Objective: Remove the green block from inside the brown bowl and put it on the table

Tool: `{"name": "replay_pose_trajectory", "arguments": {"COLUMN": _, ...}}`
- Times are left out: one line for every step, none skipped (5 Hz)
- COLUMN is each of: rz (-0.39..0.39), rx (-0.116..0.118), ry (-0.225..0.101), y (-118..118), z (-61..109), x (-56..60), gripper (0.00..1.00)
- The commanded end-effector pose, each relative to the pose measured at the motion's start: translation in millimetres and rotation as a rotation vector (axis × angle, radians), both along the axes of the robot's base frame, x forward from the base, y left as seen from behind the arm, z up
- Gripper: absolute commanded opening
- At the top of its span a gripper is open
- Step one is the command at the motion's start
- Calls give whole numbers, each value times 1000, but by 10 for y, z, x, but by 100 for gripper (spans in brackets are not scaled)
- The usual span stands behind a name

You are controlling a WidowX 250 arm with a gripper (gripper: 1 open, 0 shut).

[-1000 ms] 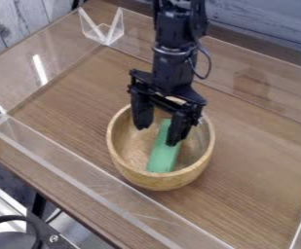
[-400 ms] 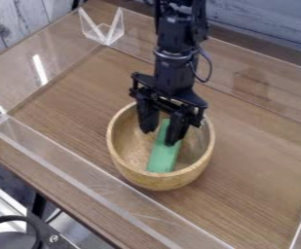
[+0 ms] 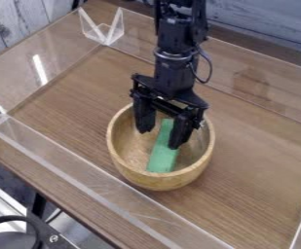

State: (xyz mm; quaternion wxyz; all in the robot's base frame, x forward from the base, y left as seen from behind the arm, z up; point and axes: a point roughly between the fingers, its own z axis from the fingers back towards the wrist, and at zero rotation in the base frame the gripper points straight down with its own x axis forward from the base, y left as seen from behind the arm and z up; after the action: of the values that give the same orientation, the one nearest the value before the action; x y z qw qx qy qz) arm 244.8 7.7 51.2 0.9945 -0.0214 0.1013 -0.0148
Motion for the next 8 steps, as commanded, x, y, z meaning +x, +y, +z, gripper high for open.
{"name": "replay_pose_trajectory", "arguments": {"rz": 4, "rx": 2, "ry": -43, "y": 9, "z": 62, "x": 105, "gripper": 100}}
{"name": "replay_pose_trajectory", "arguments": {"rz": 4, "rx": 2, "ry": -36, "y": 0, "z": 14, "x": 111, "gripper": 100}}
{"name": "replay_pose_trajectory", "arguments": {"rz": 5, "rx": 2, "ry": -29, "y": -6, "z": -34, "x": 117, "gripper": 100}}
{"name": "replay_pose_trajectory", "arguments": {"rz": 6, "rx": 1, "ry": -22, "y": -9, "z": -83, "x": 120, "gripper": 0}}
{"name": "replay_pose_trajectory", "arguments": {"rz": 9, "rx": 1, "ry": -22, "y": -12, "z": -81, "x": 121, "gripper": 0}}
{"name": "replay_pose_trajectory", "arguments": {"rz": 11, "rx": 0, "ry": -25, "y": -16, "z": -46, "x": 125, "gripper": 0}}
{"name": "replay_pose_trajectory", "arguments": {"rz": 14, "rx": 0, "ry": -28, "y": -20, "z": -9, "x": 131, "gripper": 0}}
{"name": "replay_pose_trajectory", "arguments": {"rz": 16, "rx": -1, "ry": -31, "y": -24, "z": 25, "x": 135, "gripper": 0}}
